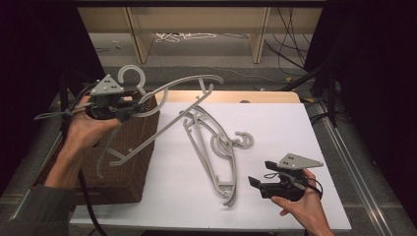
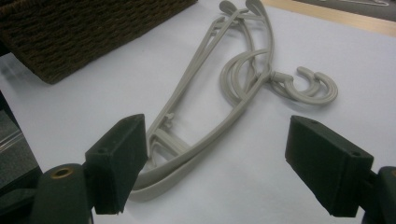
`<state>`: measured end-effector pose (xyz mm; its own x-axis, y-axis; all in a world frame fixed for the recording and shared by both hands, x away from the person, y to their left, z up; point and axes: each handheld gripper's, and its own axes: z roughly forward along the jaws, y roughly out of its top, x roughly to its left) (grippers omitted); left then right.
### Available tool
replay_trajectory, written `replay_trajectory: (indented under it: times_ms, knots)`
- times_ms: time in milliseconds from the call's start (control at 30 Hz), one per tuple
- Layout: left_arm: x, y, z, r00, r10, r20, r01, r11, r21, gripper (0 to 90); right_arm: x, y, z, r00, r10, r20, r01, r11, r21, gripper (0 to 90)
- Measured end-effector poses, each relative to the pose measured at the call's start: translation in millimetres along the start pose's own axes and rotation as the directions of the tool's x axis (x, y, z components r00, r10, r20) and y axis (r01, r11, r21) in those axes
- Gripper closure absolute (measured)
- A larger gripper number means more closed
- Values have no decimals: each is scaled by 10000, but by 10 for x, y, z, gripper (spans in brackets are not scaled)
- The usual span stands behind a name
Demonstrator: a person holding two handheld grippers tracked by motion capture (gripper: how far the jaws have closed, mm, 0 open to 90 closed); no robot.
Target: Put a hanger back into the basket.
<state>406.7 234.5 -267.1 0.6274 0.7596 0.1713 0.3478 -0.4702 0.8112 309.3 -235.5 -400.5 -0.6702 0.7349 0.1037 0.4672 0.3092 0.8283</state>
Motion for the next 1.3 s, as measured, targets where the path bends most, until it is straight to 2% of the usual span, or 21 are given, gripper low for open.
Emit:
replay_trajectory:
  times_ms: [33, 133, 167, 300, 367, 433, 467, 500, 633, 667, 700, 767, 800, 833, 867, 933, 1033, 1100, 1200, 1267, 1300]
  knots:
    - [0, 0, 0, 10000, 0, 0, 0, 10000, 0, 821, 0, 0, 0, 10000, 0, 0, 0, 10000, 0, 218]
    - [110, -111, -4, 9988, -437, -204, 432, 9987, -264, 821, -5, 0, 5, 10000, 23, 47, -23, 10000, 11, 208]
    - [197, -171, -21, 9991, -221, -352, 220, 9998, -28, 821, -15, -7, 16, 10000, -71, 45, 71, 10000, 1, 202]
    - [297, -255, -21, 9977, -350, -573, 360, 9992, 156, 821, -11, -13, 23, 10000, 42, 29, -42, 10000, 32, 201]
    - [402, -334, -43, 9969, -266, -738, 293, 9990, 351, 821, -15, -15, 25, 10000, 23, 21, -23, 10000, 22, 200]
    - [429, -356, -42, 9963, -308, -804, 332, 9990, 294, 821, -16, -14, 27, 10000, 30, 29, -30, 10000, 16, 199]
    - [449, -378, -39, 9948, -470, -909, 492, 9986, 215, 821, -18, -20, 43, 10000, -31, 14, 31, 10000, 15, 196]
    - [493, -395, -56, 9946, -275, -1002, 325, 9983, 486, 821, -18, -20, 43, 10000, -31, 14, 31, 10000, 15, 196]
    - [609, -485, -52, 9923, -289, -1202, 338, 9987, 385, 821, -15, -26, 46, 10000, 45, 10, -45, 10000, 52, 194]
    - [609, -485, -52, 9923, -289, -1202, 338, 9987, 385, 821, -15, -26, 41, 10000, 64, 7, -64, 9999, 96, 192]
    - [646, -520, -52, 9894, -464, -1376, 497, 9986, 201, 821, -19, -25, 35, 10000, 86, 22, -86, 9999, 100, 190]
    - [674, -531, -74, 9901, -290, -1372, 346, 9986, 388, 821, -24, -25, 37, 10000, 58, 53, -59, 10000, 73, 186]
    - [687, -548, -67, 9892, -417, -1403, 450, 9988, 207, 821, -24, -23, 35, 9999, 113, 44, -114, 9999, 82, 184]
    - [713, -562, -82, 9893, -294, -1430, 342, 9989, 310, 821, -26, -26, 36, 9999, 114, 56, -115, 9999, 75, 182]
    - [717, -578, -71, 9869, -506, -1531, 532, 9985, 125, 821, -27, -30, 42, 9999, 116, 13, -116, 9999, 49, 180]
    - [773, -623, -93, 9868, -238, -1604, 298, 9989, 352, 821, -31, -32, 44, 9999, 97, 81, -97, 9999, 60, 177]
    - [802, -661, -91, 9862, -197, -1645, 253, 9992, 320, 821, -28, -36, 49, 9999, 109, 95, -110, 9999, 26, 177]
    - [828, -697, -90, 9839, -325, -1756, 395, 9985, 365, 821, -32, -37, 51, 10000, 49, 81, -49, 10000, 52, 177]
    - [872, -759, -90, 9832, -162, -1821, 259, 9983, 514, 821, -32, -37, 51, 9999, 78, 88, -78, 10000, 60, 178]
    - [894, -813, -83, 9813, -336, -1897, 423, 9982, 418, 821, -36, -42, 59, 10000, 97, 9, -97, 10000, 11, 177]
    - [924, -856, -99, 9813, -180, -1917, 310, 9974, 645, 821, -40, -39, 52, 9999, 118, 12, -118, 9999, 86, 177]
